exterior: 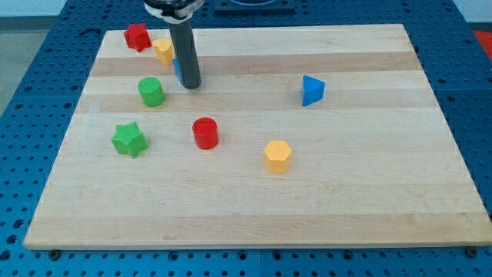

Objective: Push the blue triangle towards center left

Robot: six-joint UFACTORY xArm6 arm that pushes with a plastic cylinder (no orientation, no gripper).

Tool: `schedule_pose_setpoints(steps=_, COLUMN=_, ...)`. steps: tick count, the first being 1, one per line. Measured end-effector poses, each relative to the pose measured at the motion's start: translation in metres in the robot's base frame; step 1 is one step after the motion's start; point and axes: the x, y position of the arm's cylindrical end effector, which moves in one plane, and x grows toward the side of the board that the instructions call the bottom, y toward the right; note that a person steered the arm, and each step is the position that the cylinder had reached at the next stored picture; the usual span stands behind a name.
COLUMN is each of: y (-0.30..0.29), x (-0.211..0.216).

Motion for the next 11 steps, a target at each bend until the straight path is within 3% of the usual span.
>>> schedule_pose_setpoints(steps=1, y=0.018, x=0.003)
schedule_pose_setpoints(steps=4, y=0.255, x=-0.016)
schedule_pose_setpoints(steps=5, y=0.277, x=0.025)
schedule_pose_setpoints(steps=6, y=0.248, x=0.038)
schedule_pose_setpoints(steps=8, y=0.116, x=0.021)
schedule_pose_setpoints(steps=9, y=0.111, x=0.028)
schedule_pose_setpoints(steps=11, y=0.191, x=-0.001)
